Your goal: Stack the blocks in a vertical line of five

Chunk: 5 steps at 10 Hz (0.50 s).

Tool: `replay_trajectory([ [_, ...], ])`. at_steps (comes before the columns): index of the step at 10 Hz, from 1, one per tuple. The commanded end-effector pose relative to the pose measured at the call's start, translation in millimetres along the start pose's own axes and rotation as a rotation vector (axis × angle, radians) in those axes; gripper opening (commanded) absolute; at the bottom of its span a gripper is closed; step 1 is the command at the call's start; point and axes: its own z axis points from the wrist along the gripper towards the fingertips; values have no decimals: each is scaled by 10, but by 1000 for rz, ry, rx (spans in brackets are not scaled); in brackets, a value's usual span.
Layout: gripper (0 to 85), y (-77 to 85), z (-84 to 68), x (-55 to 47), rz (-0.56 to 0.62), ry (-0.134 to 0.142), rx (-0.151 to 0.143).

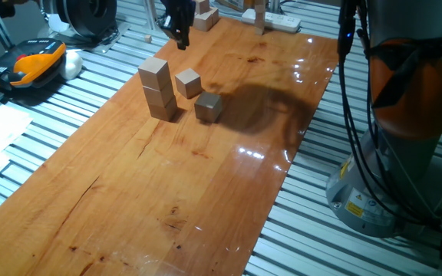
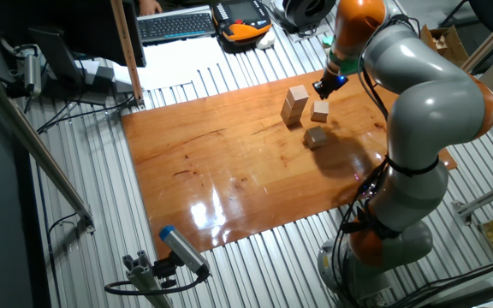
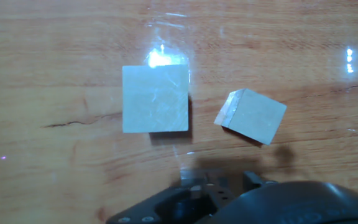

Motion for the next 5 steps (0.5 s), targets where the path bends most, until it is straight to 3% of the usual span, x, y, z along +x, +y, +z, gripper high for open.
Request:
replay_trajectory([
  [1,340,1,20,1,6,2,1],
  [5,340,11,99,27,21,9,-7],
])
